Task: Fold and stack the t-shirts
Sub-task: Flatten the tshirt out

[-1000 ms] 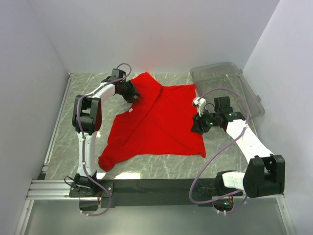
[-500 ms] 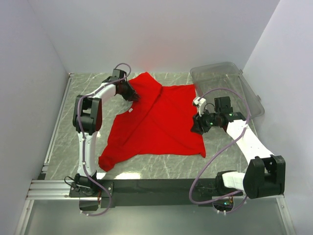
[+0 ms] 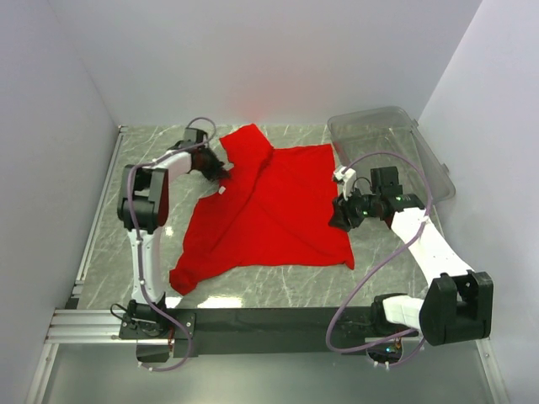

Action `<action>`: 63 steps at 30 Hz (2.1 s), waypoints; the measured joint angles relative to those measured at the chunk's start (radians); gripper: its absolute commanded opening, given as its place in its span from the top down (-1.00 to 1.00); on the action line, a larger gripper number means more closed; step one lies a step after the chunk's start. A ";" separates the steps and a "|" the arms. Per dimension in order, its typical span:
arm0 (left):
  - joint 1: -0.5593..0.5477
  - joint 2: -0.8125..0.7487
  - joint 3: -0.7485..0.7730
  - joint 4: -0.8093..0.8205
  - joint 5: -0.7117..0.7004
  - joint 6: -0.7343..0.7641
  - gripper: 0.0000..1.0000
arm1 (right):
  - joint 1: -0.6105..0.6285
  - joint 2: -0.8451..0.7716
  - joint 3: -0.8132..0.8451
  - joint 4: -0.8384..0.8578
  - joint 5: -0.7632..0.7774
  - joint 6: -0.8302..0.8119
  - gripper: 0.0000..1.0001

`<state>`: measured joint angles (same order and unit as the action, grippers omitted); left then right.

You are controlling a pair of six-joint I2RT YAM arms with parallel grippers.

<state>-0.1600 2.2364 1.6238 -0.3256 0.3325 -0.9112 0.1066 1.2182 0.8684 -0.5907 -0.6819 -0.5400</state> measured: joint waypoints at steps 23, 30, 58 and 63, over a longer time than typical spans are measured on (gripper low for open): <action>0.302 -0.082 0.031 -0.085 -0.101 0.095 0.96 | 0.000 0.013 -0.026 0.004 0.056 -0.056 0.01; 0.351 -0.116 0.001 -0.110 -0.122 0.134 0.15 | 0.000 0.031 -0.026 -0.001 0.064 -0.096 0.01; 0.348 -1.265 -0.949 -0.417 -0.025 -0.027 -0.09 | 0.009 0.029 -0.254 -0.200 0.211 -0.677 0.02; 0.348 -1.217 -0.946 -0.559 -0.130 -0.037 -0.07 | 0.018 0.038 -0.254 -0.162 0.229 -0.660 0.03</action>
<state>0.1875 1.0195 0.6773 -0.8845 0.2020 -0.9478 0.1249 1.2564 0.6140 -0.7528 -0.4534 -1.2003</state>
